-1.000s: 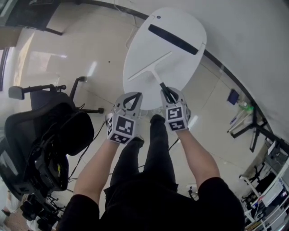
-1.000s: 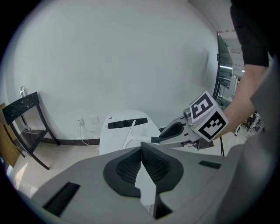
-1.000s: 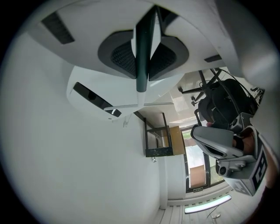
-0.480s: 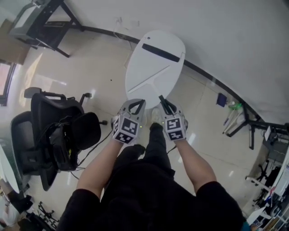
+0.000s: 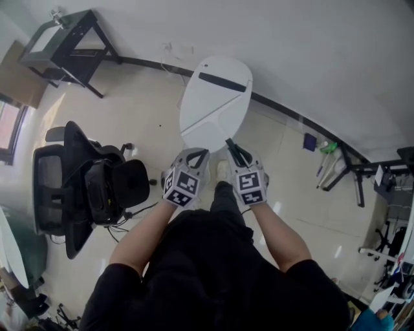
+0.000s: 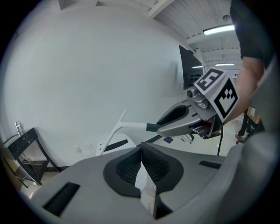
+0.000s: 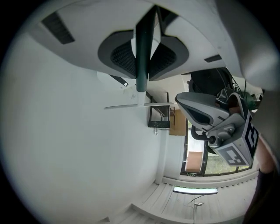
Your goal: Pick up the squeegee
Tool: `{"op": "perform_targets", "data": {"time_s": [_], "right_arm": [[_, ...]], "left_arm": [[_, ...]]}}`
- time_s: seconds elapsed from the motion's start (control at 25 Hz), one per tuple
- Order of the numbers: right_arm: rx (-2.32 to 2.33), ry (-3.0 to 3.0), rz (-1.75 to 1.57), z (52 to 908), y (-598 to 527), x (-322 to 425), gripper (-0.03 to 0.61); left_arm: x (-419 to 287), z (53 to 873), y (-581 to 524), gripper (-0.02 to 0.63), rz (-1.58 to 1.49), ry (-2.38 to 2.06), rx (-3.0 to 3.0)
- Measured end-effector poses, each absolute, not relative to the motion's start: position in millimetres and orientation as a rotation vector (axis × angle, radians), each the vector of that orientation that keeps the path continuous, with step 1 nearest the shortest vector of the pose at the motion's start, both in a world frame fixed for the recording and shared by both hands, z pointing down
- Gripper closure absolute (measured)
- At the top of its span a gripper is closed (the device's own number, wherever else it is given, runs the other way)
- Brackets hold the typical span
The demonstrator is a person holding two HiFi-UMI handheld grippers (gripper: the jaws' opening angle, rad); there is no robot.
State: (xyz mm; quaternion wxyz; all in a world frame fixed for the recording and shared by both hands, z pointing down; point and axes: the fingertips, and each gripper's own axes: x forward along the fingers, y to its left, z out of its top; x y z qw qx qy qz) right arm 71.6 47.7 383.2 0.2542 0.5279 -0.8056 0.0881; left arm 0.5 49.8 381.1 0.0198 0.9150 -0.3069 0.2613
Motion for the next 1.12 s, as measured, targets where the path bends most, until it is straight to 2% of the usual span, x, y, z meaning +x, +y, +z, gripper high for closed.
{"op": "perform_targets", "data": {"time_s": [0.48, 1.12], "right_arm": [[1.463, -2.252, 0.14, 322, 70, 63, 0.482], [1.513, -2.274, 0.086, 295, 66, 57, 0.482]], "left_arm": [[2, 343, 69, 0.621, 0.764, -0.996, 2.918], [-16, 319, 56, 0.621, 0.733, -1.073, 2.942]]}}
